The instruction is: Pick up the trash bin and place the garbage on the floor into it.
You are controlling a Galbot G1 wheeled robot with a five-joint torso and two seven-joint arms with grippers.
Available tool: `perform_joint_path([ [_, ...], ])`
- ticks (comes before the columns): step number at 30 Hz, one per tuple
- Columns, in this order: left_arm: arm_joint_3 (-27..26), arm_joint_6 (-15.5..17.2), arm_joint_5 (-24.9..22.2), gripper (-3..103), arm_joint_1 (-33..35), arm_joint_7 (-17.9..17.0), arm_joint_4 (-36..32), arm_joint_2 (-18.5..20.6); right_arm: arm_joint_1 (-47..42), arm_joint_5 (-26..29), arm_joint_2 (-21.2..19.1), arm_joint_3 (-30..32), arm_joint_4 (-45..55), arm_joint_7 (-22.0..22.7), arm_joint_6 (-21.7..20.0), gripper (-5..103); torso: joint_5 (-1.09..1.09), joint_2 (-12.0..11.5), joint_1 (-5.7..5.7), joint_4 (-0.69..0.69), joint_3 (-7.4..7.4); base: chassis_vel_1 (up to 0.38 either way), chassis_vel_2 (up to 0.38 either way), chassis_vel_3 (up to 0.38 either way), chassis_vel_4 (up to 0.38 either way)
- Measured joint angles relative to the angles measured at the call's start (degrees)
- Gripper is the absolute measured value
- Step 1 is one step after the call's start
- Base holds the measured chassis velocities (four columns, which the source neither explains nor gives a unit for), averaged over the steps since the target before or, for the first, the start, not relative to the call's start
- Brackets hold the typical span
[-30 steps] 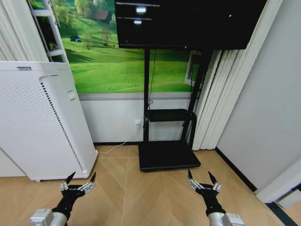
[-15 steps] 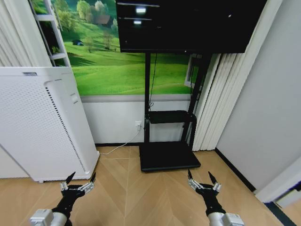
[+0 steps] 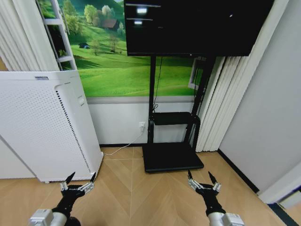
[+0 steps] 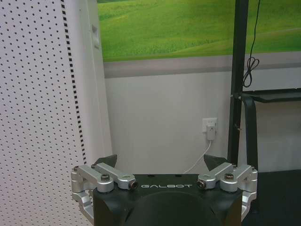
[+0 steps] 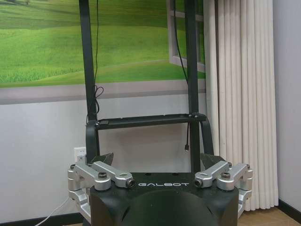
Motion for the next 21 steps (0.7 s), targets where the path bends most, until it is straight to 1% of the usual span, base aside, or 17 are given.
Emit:
perform_joint_path([
  [10,-0.01,0.0,0.0,100,0.0,0.0,0.0,0.0,0.0,0.0,0.02,-0.03,0.0,0.0,0.0,100,-0.03,1.54,0.53,-0.01,1.01,0.094,0.083,-0.091,-0.073],
  [12,-0.01,0.0,0.0,100,0.0,0.0,0.0,0.0,0.0,0.0,0.02,-0.02,0.0,0.0,0.0,100,-0.03,1.84,0.64,0.0,1.21,0.0,0.0,0.0,0.0],
  [13,-0.01,0.01,0.0,100,0.0,0.0,0.0,0.0,0.0,0.0,0.02,-0.02,0.0,0.0,0.0,100,0.01,2.21,0.78,0.0,1.43,0.0,0.0,0.0,0.0],
  [16,0.0,0.01,0.0,100,0.0,0.0,0.0,0.0,0.0,0.0,0.01,-0.01,0.0,0.01,0.0,100,0.01,3.09,1.06,-0.01,2.02,-0.031,-0.029,0.021,0.013],
  [21,0.0,0.0,0.0,100,0.0,0.0,0.0,0.0,0.0,0.0,0.01,0.0,0.0,0.01,0.0,100,-0.01,3.97,1.39,0.0,2.58,-0.008,-0.011,0.006,0.003],
])
